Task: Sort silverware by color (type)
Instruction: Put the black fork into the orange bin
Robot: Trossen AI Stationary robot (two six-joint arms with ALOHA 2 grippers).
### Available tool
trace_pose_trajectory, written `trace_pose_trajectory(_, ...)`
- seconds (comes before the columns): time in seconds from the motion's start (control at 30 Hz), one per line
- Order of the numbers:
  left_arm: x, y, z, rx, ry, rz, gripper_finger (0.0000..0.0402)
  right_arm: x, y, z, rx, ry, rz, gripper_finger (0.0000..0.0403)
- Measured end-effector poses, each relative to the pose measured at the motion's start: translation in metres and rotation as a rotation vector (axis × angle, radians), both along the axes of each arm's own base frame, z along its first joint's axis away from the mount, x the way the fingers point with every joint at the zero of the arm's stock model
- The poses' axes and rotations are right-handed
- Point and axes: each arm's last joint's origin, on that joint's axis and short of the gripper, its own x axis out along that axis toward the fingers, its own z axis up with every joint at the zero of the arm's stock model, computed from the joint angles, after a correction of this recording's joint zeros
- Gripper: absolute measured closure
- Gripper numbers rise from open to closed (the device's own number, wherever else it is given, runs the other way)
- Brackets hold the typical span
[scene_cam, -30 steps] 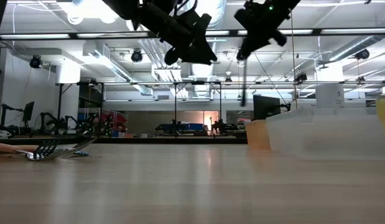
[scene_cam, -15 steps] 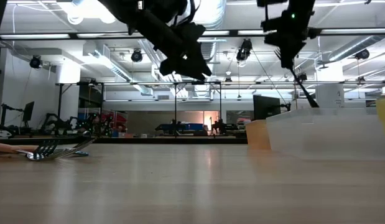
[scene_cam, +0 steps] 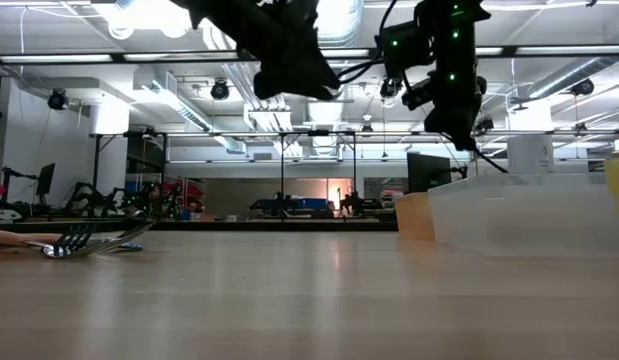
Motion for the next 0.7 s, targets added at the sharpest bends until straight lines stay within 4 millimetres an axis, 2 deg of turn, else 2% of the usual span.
trace_pose_trajectory(0.2, -0.028, -0.006, 0.023, 0.003, 0.036, -0.011, 0.0269, -0.002, 0.001, 0.004, 0.004, -0.013, 0.006, 0.0389)
trace_pose_trajectory(0.37, -0.058, -0.01, 0.034, -0.023, 0.144, -0.005, 0.0269, -0.008, 0.004, 0.014, 0.014, -0.068, 0.002, 0.036)
trace_pose_trajectory(0.5, -0.079, -0.018, 0.029, -0.086, 0.243, 0.023, 0.0269, -0.011, 0.007, 0.019, 0.056, -0.12, 0.004, 0.033)
trace_pose_trajectory(0.7, -0.116, -0.034, 0.002, -0.213, 0.434, 0.105, 0.0269, -0.013, 0.008, 0.024, 0.042, -0.16, 0.004, 0.0289)
